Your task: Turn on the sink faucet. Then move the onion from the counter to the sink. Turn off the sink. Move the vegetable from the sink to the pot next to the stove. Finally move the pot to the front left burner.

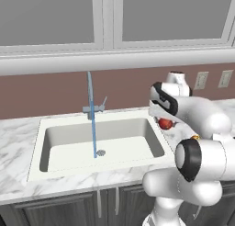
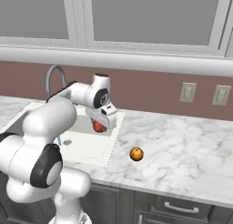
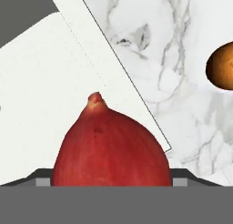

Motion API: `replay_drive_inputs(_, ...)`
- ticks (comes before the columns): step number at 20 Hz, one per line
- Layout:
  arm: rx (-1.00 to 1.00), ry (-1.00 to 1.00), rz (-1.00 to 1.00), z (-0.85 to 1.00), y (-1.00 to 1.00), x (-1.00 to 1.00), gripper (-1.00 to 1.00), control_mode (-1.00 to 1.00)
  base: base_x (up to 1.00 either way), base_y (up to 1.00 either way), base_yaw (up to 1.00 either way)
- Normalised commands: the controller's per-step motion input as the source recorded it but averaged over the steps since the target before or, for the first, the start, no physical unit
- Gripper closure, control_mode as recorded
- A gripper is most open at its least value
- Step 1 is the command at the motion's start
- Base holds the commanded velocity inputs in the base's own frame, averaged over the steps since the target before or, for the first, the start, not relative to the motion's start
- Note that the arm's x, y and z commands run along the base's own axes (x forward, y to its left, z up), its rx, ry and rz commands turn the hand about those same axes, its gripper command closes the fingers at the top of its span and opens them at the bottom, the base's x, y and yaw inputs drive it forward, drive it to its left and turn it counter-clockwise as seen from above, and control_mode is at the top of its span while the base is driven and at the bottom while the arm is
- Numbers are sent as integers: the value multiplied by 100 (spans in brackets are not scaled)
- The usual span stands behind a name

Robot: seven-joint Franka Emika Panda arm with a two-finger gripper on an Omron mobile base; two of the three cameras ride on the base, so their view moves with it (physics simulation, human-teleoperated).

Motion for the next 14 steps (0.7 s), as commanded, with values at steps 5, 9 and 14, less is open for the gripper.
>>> replay_drive_inputs(5,0,0,10,-10,85,3,100,-100,0,0,0)
replay_drive_inputs(9,0,0,9,-15,74,10,100,-100,0,0,0)
replay_drive_inputs(14,-1,0,5,-13,53,17,100,-100,0,0,0)
